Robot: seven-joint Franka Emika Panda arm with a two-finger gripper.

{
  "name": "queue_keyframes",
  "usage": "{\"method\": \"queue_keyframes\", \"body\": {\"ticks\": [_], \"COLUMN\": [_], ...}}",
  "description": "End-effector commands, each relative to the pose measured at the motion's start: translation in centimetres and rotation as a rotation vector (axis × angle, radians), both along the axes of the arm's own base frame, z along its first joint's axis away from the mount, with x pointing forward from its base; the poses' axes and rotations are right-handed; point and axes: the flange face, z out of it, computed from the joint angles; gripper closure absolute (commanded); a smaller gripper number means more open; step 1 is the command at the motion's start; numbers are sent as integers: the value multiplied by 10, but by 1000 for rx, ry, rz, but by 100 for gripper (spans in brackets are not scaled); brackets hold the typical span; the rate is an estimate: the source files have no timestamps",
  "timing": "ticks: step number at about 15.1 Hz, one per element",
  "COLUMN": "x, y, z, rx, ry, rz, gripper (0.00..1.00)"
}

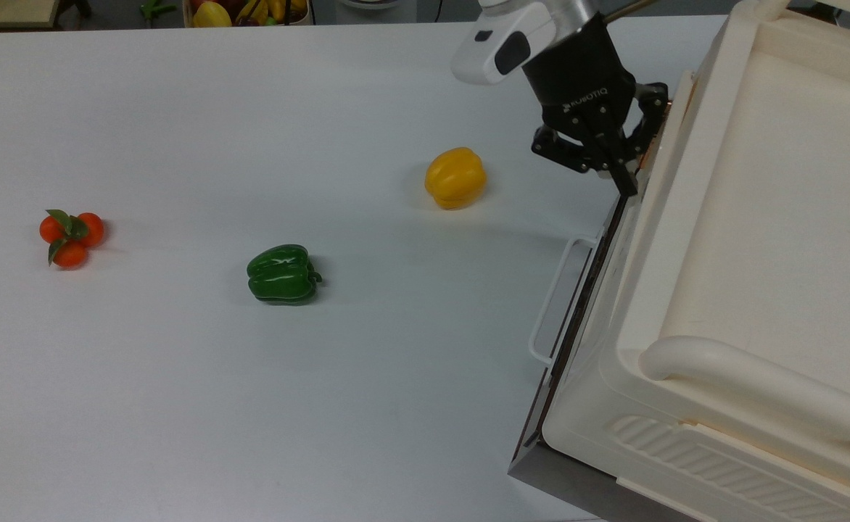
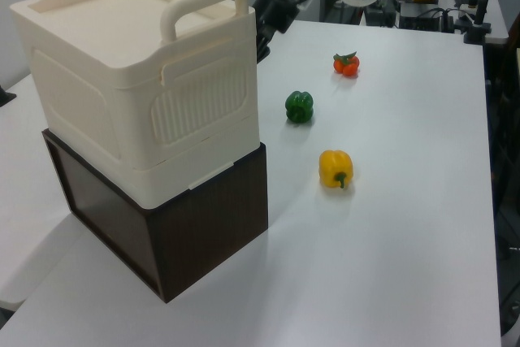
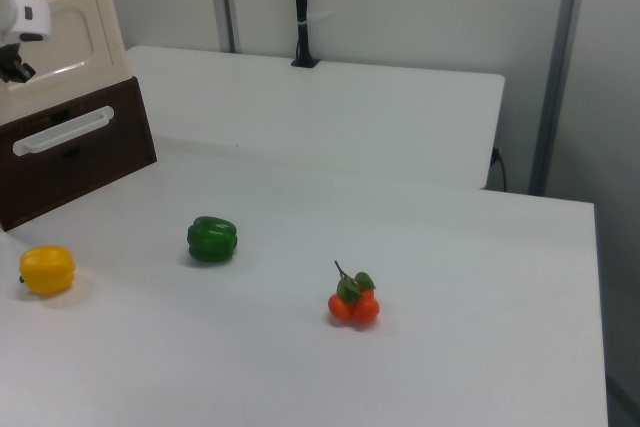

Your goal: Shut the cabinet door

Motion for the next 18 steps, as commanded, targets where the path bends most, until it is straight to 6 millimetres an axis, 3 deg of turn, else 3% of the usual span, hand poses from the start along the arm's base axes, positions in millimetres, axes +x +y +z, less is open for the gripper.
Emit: {"method": "queue_keyframes", "body": {"ticks": [1,2,7,8,13,18], "x": [-31,-39,-74,-82,-121,-133], "y": [-44,-52,-99,-111,-148,-195], "z": [29,34,58,65,90,105], "rx": [-108,-171,-339,-362,-461,-489], "ry": [128,157,302,327,441,460], "rz": [63,78,100,95,75,17], "gripper": [96,86,9,0,0,0]}}
